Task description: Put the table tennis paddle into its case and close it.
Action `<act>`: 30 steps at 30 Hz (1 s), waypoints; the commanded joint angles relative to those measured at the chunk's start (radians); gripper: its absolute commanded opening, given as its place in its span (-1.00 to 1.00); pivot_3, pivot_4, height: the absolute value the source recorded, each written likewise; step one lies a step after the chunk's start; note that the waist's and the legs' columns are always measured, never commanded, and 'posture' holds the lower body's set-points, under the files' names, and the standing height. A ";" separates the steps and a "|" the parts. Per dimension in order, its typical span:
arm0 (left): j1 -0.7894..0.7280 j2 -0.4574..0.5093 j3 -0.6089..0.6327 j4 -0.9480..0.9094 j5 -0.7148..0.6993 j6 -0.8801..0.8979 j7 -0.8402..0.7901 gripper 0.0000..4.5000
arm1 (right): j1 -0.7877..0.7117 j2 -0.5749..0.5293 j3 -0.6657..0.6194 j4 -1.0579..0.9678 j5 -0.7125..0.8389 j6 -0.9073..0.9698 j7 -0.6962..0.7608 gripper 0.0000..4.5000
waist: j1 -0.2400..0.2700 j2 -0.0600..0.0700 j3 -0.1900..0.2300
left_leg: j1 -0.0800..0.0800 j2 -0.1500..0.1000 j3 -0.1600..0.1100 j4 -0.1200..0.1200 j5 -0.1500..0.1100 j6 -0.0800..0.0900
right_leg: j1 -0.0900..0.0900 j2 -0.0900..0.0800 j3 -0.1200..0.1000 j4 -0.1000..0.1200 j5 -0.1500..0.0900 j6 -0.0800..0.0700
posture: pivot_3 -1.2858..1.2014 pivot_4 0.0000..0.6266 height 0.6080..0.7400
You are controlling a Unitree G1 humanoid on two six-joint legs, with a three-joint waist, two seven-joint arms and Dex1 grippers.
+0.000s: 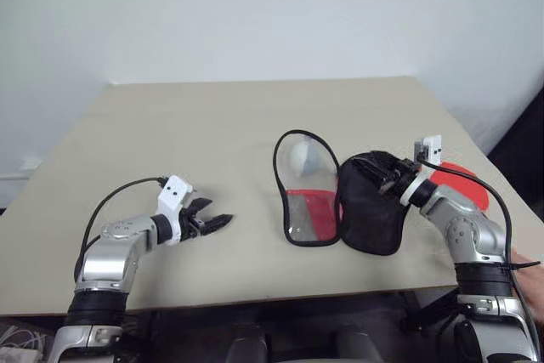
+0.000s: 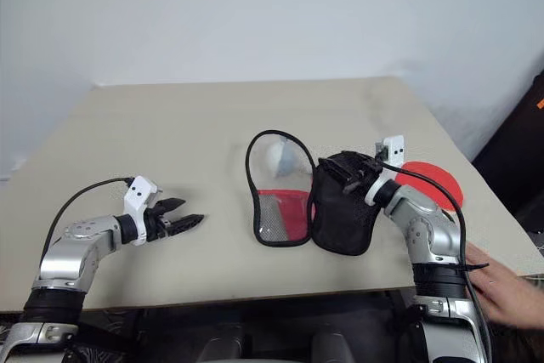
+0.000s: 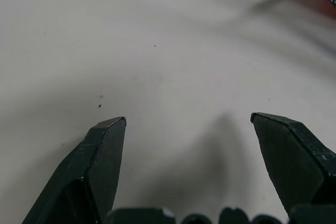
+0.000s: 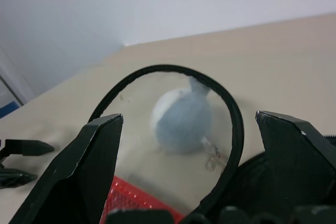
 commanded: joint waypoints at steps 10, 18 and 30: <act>-0.095 0.004 -0.028 -0.029 -0.033 0.006 -0.064 0.79 | 0.001 0.034 -0.092 0.011 -0.050 -0.077 -0.179 0.95 | -0.002 0.000 0.000 | 0.000 0.000 0.000 0.000 0.001 0.002 | -0.001 0.000 0.001 0.000 0.000 0.000 | 0.03 -1.00 1.00; -0.136 -0.015 -0.092 -0.045 -0.054 0.049 -0.120 0.79 | 0.011 0.011 -0.208 0.031 -0.080 -0.083 -0.378 0.95 | -0.002 0.001 0.000 | 0.000 0.000 0.000 0.000 0.002 0.004 | -0.001 0.000 0.001 0.000 0.000 0.000 | 0.03 -1.00 1.00; -0.215 -0.069 -0.177 0.027 -0.037 0.065 -0.157 0.79 | 0.202 -0.107 -0.337 -0.179 -0.042 0.118 -0.461 0.95 | -0.002 0.001 0.000 | 0.000 0.000 0.002 0.000 0.003 0.005 | -0.001 0.001 0.006 0.000 0.000 0.000 | 0.03 -1.00 1.00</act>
